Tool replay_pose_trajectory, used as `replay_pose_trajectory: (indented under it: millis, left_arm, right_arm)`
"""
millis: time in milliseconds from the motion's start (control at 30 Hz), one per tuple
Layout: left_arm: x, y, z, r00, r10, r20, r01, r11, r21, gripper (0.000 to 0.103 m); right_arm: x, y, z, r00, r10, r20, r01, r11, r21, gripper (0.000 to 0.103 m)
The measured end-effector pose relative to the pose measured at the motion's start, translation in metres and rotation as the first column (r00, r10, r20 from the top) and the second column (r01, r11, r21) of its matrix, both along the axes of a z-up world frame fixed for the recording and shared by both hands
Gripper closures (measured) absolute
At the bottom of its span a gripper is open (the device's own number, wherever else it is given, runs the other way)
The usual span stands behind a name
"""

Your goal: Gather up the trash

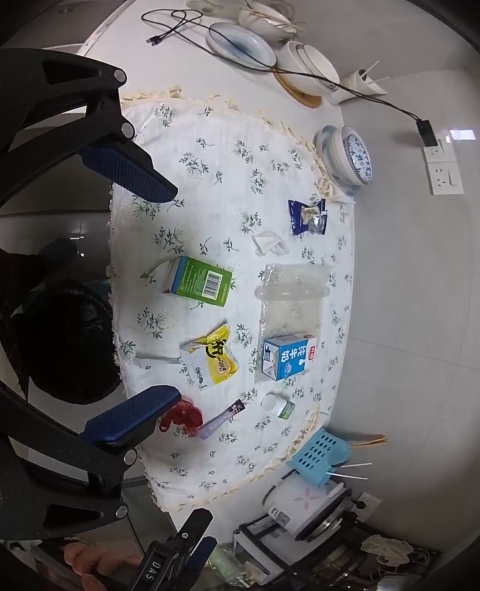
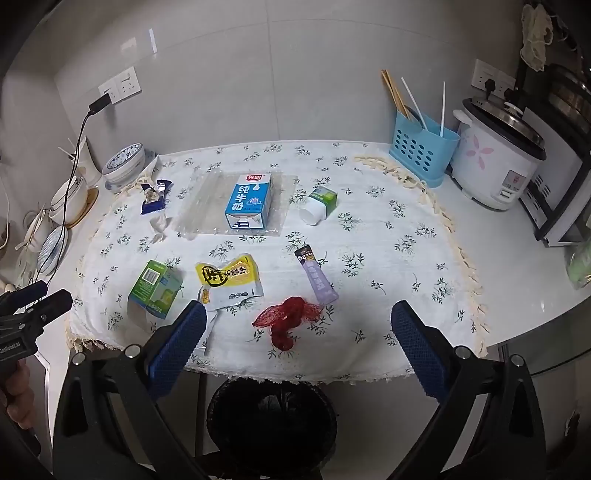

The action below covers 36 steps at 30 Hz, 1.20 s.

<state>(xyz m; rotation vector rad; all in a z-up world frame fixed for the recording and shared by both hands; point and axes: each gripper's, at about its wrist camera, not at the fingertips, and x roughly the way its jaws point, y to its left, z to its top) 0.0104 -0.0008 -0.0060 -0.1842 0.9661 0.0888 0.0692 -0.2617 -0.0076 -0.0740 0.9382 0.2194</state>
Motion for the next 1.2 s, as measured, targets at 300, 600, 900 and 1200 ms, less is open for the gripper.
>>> replay_pose_trajectory:
  millis: [300, 600, 900, 1200]
  left_arm:
    - [0.0033, 0.0001, -0.0007, 1.0, 0.011, -0.004, -0.011, 1.0, 0.015, 0.006]
    - [0.0041, 0.0, -0.0026, 1.0, 0.01, -0.012, -0.009, 1.0, 0.019, 0.006]
    - [0.005, -0.0005, -0.0055, 1.0, 0.005, -0.021, -0.004, 1.0, 0.008, 0.006]
    - [0.0052, -0.0029, -0.0058, 1.0, -0.001, -0.024, 0.002, 1.0, 0.005, 0.006]
  right_arm:
    - [0.0005, -0.0001, -0.0012, 1.0, 0.002, -0.002, -0.002, 1.0, -0.002, 0.007]
    - [0.0012, -0.0022, -0.0044, 1.0, 0.004, -0.01, -0.004, 1.0, 0.004, 0.007]
    - [0.0001, -0.0027, -0.0023, 1.0, 0.009, -0.007, -0.009, 1.0, 0.002, 0.007]
    - [-0.0001, -0.003, 0.0006, 1.0, 0.006, -0.007, -0.006, 1.0, 0.001, 0.007]
